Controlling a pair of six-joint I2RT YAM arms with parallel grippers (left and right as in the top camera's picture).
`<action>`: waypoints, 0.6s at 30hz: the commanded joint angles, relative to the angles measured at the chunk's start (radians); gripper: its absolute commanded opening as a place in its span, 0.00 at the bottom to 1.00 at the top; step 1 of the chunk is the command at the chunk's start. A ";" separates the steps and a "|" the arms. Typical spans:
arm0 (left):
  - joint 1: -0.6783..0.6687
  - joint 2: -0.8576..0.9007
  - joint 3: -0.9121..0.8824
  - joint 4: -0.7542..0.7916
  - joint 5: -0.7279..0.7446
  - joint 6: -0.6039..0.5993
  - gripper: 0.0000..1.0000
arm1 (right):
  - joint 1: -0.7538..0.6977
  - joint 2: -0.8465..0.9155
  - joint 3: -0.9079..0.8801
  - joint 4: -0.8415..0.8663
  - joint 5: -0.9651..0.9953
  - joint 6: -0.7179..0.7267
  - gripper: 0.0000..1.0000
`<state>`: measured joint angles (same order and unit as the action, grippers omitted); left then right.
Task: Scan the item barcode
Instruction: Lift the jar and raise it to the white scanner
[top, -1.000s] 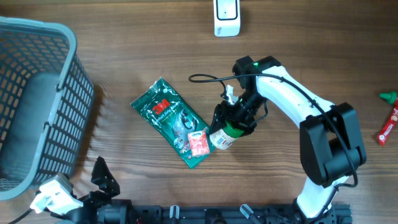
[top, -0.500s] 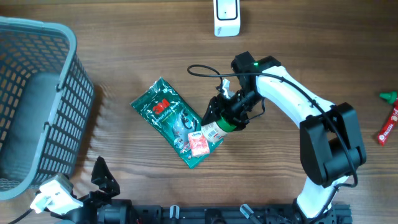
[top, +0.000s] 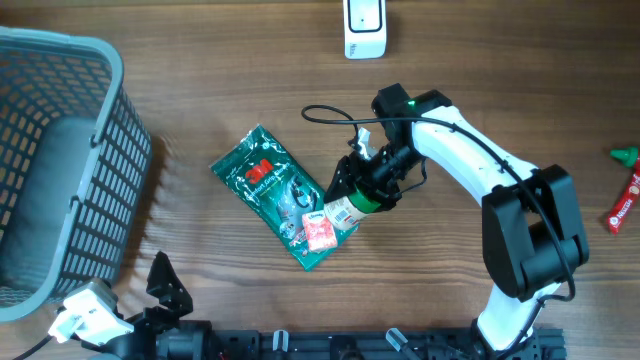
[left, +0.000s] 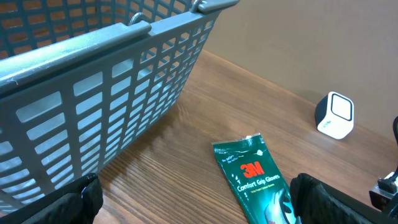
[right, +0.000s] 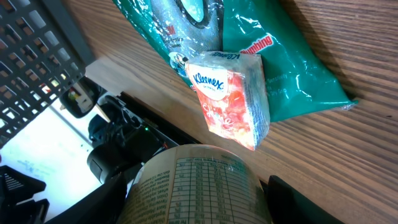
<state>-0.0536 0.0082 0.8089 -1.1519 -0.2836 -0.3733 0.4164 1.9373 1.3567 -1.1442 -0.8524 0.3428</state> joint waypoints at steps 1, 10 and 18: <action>-0.005 -0.003 0.001 0.003 -0.006 -0.005 1.00 | 0.001 -0.034 0.019 0.003 -0.002 -0.008 0.48; -0.005 -0.003 0.001 0.003 -0.005 -0.005 1.00 | -0.001 -0.102 0.019 0.062 0.157 0.089 0.46; -0.005 -0.003 0.001 0.003 -0.005 -0.005 1.00 | -0.080 -0.179 0.027 0.129 0.378 0.176 0.46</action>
<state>-0.0536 0.0082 0.8089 -1.1519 -0.2836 -0.3733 0.3679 1.8019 1.3567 -1.0267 -0.6048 0.4698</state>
